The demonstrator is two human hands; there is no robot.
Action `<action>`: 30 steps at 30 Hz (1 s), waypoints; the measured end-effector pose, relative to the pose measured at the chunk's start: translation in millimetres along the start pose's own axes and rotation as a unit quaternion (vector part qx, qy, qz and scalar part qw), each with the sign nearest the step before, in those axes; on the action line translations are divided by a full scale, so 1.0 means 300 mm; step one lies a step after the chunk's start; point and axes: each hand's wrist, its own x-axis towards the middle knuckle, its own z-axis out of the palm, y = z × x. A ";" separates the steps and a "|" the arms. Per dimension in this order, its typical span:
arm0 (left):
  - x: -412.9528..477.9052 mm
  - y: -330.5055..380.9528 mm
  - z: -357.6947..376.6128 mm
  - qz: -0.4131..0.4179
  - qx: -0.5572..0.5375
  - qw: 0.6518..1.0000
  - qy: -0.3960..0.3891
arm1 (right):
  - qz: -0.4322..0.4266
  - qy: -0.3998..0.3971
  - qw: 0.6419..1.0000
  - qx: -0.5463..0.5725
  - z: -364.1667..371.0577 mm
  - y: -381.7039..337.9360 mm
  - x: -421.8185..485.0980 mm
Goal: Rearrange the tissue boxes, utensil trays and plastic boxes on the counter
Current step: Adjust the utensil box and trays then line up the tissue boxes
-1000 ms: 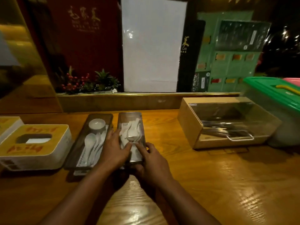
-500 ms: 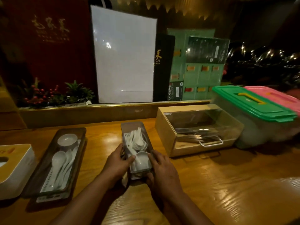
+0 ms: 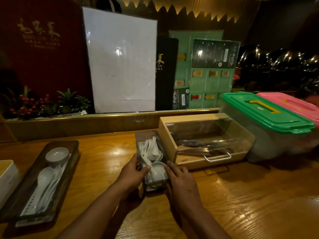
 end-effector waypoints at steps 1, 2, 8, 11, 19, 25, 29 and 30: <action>0.004 0.000 0.004 -0.003 -0.001 1.000 0.001 | -0.002 0.000 1.000 0.000 0.001 0.005 0.002; 0.008 0.000 0.007 -0.007 -0.001 1.000 0.003 | -0.001 0.001 1.000 -0.002 0.003 0.010 0.002; 0.018 0.008 0.026 -0.011 0.004 1.000 0.005 | 0.001 -0.009 1.000 -0.016 0.022 0.036 0.009; 0.021 0.010 0.027 -0.011 0.002 1.000 0.003 | 0.000 -0.007 1.000 -0.015 0.030 0.042 0.013; 0.007 0.032 0.025 -0.012 -0.015 1.000 0.000 | 0.004 -0.037 0.999 0.014 -0.016 0.012 0.010; -0.067 0.047 -0.135 0.013 0.102 0.992 0.067 | -0.016 0.042 0.999 0.029 -0.042 -0.140 -0.001; -0.175 0.046 -0.410 0.099 0.269 0.953 0.096 | -0.074 0.085 0.983 0.145 0.009 -0.395 0.006; -0.200 0.045 -0.484 0.108 0.295 0.944 0.097 | -0.093 0.063 0.977 0.183 0.030 -0.470 0.002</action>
